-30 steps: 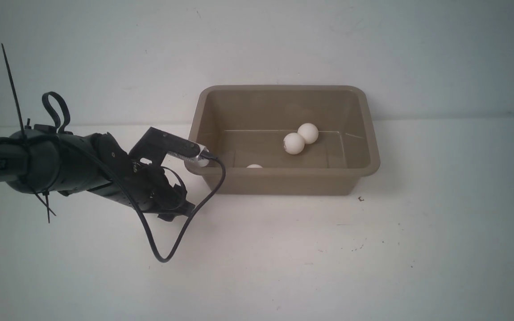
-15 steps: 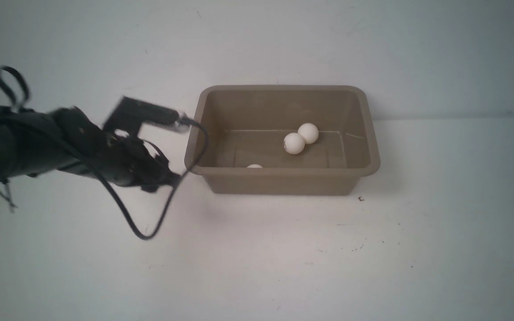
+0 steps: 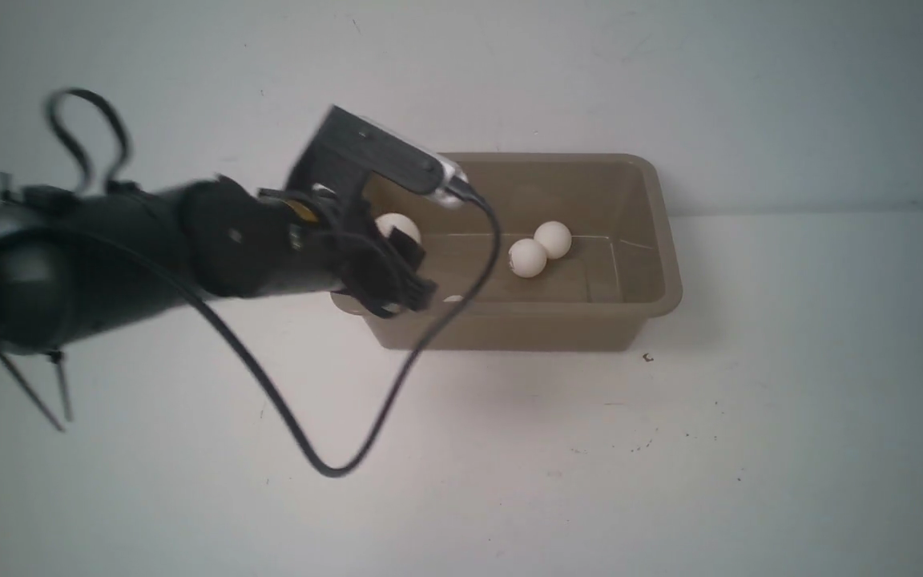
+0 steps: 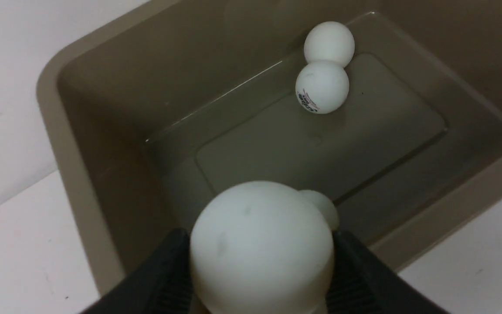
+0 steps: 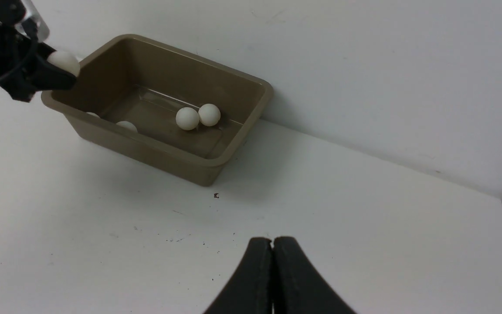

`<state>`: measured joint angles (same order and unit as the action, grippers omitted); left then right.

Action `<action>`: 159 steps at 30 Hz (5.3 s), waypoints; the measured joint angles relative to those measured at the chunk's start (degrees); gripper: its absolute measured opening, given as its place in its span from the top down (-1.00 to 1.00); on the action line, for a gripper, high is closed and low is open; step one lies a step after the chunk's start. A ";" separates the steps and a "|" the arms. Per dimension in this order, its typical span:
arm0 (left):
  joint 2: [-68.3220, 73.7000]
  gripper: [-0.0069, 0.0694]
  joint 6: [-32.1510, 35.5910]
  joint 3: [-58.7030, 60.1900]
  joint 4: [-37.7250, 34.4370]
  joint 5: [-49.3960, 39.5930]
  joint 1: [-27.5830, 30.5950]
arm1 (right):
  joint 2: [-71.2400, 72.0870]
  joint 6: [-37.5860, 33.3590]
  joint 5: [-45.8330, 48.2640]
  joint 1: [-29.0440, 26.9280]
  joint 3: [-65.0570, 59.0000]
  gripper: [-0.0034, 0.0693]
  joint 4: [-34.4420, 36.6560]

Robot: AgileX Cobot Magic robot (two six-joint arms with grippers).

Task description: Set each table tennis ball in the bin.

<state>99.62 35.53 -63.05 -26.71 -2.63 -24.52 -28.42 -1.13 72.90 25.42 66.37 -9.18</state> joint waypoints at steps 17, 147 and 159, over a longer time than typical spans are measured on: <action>11.06 -0.48 -0.20 -12.28 -1.27 0.95 -0.69 | 0.00 0.00 0.85 0.00 0.00 0.95 3.65; -100.23 0.83 -46.21 64.67 30.71 -18.51 31.31 | 17.16 4.54 -30.67 0.00 -43.96 0.95 1.26; -100.23 0.83 -46.21 64.67 30.61 -18.51 31.31 | 17.16 4.54 -30.67 0.00 -43.96 0.95 1.26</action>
<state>-0.61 -10.68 1.62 3.89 -21.14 6.78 -11.26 3.41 42.22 25.42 22.42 -7.92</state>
